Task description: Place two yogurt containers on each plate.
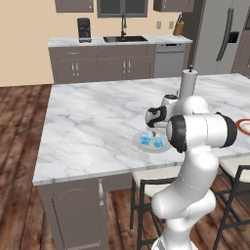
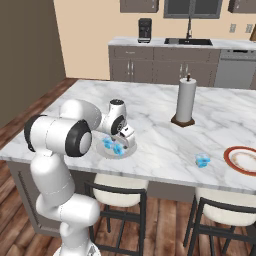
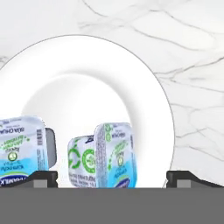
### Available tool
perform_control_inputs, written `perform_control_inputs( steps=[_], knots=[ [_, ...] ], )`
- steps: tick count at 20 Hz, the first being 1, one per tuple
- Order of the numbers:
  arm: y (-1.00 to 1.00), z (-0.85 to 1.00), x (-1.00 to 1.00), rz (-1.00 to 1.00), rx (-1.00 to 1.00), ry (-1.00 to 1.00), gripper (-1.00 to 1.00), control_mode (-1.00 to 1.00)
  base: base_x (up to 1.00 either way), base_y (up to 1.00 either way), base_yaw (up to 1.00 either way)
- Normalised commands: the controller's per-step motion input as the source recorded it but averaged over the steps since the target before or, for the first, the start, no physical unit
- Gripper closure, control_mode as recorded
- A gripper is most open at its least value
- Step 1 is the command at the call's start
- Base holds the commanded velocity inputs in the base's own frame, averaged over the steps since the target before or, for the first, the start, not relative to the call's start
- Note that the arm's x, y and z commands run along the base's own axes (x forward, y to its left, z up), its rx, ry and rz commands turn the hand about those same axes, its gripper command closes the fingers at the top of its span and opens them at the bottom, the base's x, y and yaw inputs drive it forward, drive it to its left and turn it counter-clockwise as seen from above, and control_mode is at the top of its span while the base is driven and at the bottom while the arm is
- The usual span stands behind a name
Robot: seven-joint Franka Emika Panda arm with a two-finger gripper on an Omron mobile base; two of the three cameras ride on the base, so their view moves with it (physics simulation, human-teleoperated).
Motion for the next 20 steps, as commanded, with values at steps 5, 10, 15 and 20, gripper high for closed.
perform_control_inputs(
  steps=[5,10,15,20],
  knots=[
    [0.37,0.09,0.13,0.00,0.05,0.00,-1.00,-1.00,0.00,0.00,0.00],
    [0.57,0.00,0.16,0.00,0.22,0.00,-1.00,-1.00,0.00,0.00,0.00],
    [0.34,0.00,0.20,0.00,0.10,-0.01,-1.00,-1.00,0.00,0.00,0.00],
    [0.08,0.53,-0.06,0.00,0.00,-0.06,-1.00,-1.00,0.00,0.00,0.00]
  ],
)
